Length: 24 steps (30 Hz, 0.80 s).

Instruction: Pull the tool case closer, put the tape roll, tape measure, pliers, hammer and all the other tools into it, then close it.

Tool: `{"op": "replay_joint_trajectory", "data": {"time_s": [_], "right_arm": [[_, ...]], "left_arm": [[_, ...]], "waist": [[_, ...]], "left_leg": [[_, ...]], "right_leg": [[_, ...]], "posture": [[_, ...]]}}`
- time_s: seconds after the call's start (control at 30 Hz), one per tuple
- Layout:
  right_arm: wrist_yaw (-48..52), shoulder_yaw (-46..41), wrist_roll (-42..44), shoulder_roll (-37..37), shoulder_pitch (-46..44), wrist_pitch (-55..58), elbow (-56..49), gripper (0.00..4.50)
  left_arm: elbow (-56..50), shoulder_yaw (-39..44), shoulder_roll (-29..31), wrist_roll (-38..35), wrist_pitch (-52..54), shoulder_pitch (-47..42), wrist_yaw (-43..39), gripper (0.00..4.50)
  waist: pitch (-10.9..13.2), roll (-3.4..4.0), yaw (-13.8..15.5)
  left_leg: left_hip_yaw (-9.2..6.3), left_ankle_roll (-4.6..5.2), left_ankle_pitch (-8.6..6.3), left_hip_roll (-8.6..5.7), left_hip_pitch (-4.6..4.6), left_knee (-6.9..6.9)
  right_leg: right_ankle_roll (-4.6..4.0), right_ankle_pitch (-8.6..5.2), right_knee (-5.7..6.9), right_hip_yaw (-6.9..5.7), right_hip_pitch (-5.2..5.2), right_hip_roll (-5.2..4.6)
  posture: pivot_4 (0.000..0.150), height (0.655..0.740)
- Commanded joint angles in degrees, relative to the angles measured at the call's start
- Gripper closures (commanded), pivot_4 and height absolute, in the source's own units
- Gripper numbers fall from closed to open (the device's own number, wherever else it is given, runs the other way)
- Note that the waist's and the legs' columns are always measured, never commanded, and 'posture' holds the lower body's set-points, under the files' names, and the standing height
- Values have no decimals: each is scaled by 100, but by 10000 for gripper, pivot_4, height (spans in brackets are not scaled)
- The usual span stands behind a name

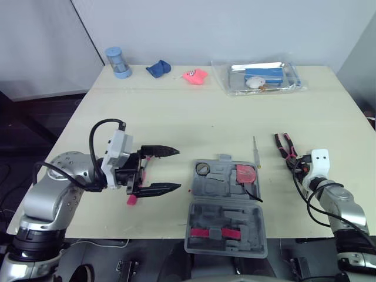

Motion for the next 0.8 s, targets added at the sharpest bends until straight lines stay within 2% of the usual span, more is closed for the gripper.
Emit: {"op": "replay_joint_trajectory", "data": {"time_s": [0.03, 0.23, 0.4, 0.63, 0.8], "right_arm": [[311, -80, 59, -302, 152, -37, -628, 34888], [952, -84, 212, -814, 411, 125, -1405, 34888], [2201, 140, 856, -1621, 669, 707, -2763, 34888], [3003, 1083, 750, -2328, 410, 1093, -3530, 34888], [3317, 2123, 364, -2532, -277, 1416, -3892, 34888]], "left_arm": [[-108, 144, 35, -91, -98, 63, -52, 0], [0, 190, 59, -49, -227, 97, -154, 0], [230, 261, 149, 32, -469, 153, -434, 0], [613, 205, 378, 191, -770, 93, -919, 0], [857, 159, 535, 381, -1084, 60, -1263, 0]], "waist": [[3, 4, 3], [7, 12, -2], [11, 18, -3], [14, 13, 12], [15, 12, -4]], "left_leg": [[0, 0, 0, 0, -1, 0], [2, 0, 0, 0, -6, 0], [1, 0, 0, 0, -12, 0], [1, 1, 0, 0, -12, 2], [1, 0, 0, 0, -15, 4]], "right_leg": [[0, 0, -1, 0, 0, 0], [0, 0, 2, 1, -9, 0], [0, 0, 2, 2, -15, 0], [0, 0, 0, 1, -15, 0], [0, 0, 0, 0, -17, 0]], "posture": [[1500, 7400], [1500, 7400], [1500, 7400], [1500, 7400], [1500, 7400]]}}
